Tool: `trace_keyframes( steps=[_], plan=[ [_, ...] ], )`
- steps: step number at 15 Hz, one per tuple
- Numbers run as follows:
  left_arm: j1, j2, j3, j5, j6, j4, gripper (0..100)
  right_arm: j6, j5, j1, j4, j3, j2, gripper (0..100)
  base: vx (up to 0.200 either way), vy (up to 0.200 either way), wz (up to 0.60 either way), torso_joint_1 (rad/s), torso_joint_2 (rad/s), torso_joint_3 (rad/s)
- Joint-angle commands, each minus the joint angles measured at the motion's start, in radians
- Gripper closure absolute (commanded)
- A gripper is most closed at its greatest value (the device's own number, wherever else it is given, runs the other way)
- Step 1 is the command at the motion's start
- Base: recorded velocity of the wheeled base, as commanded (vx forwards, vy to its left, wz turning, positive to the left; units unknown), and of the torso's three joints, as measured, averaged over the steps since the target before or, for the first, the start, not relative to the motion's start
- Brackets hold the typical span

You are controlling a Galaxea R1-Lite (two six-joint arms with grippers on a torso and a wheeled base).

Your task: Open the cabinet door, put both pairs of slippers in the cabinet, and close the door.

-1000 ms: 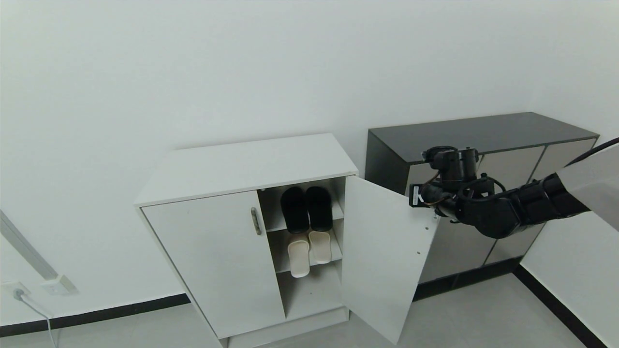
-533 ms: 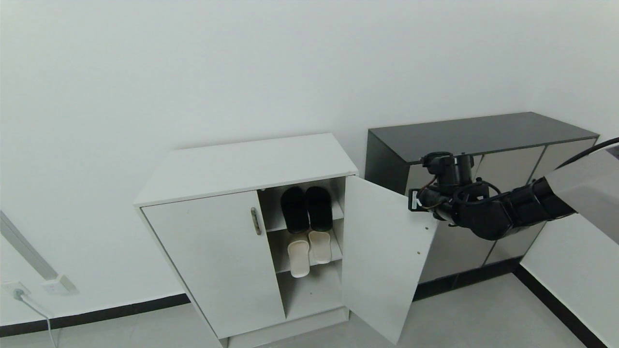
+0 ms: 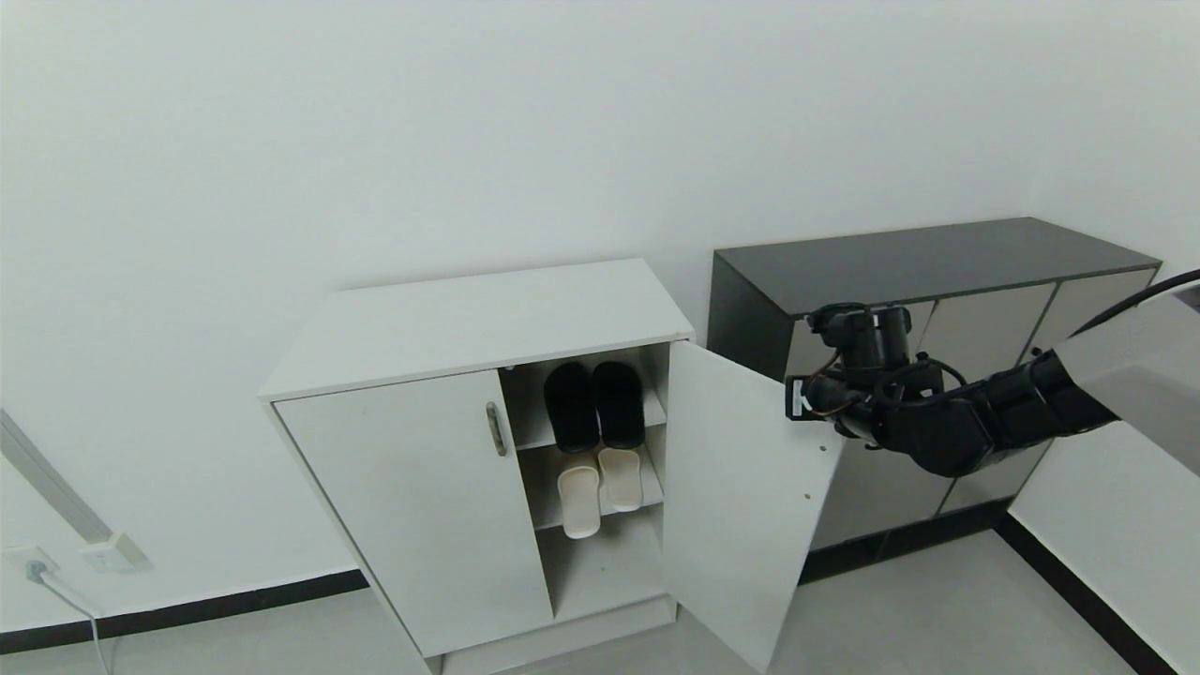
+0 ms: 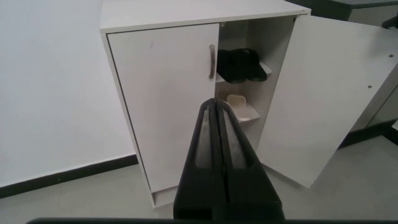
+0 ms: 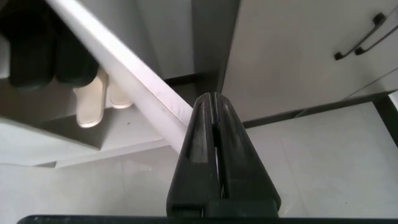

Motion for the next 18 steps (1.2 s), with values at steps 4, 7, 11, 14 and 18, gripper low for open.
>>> trace_keyframes(
  steps=[4,7,11,14,18],
  plan=[
    [0.000,0.001,0.000,0.000,-0.001,0.000,100,0.001,-0.004,0.118,-0.004,0.090,-0.083,100,0.000,0.000,0.00,0.000,0.00,0.000],
    [0.000,0.001,0.000,0.000,-0.001,0.000,100,0.001,-0.006,0.199,-0.001,0.119,-0.121,100,0.000,0.000,0.00,0.000,0.00,0.000],
    [0.000,0.001,0.000,0.000,-0.001,0.000,100,0.023,-0.002,0.323,-0.001,0.181,-0.176,100,0.000,0.000,0.00,0.000,0.00,0.000],
    [0.000,0.000,0.000,0.001,-0.002,0.000,100,0.021,0.004,0.342,-0.002,0.194,-0.222,100,0.000,0.000,0.00,0.000,0.00,0.000],
    [0.000,0.001,0.000,0.001,-0.002,0.000,100,0.017,0.007,0.342,-0.004,0.222,-0.244,100,0.000,0.000,0.00,0.000,0.00,0.000]
  ],
)
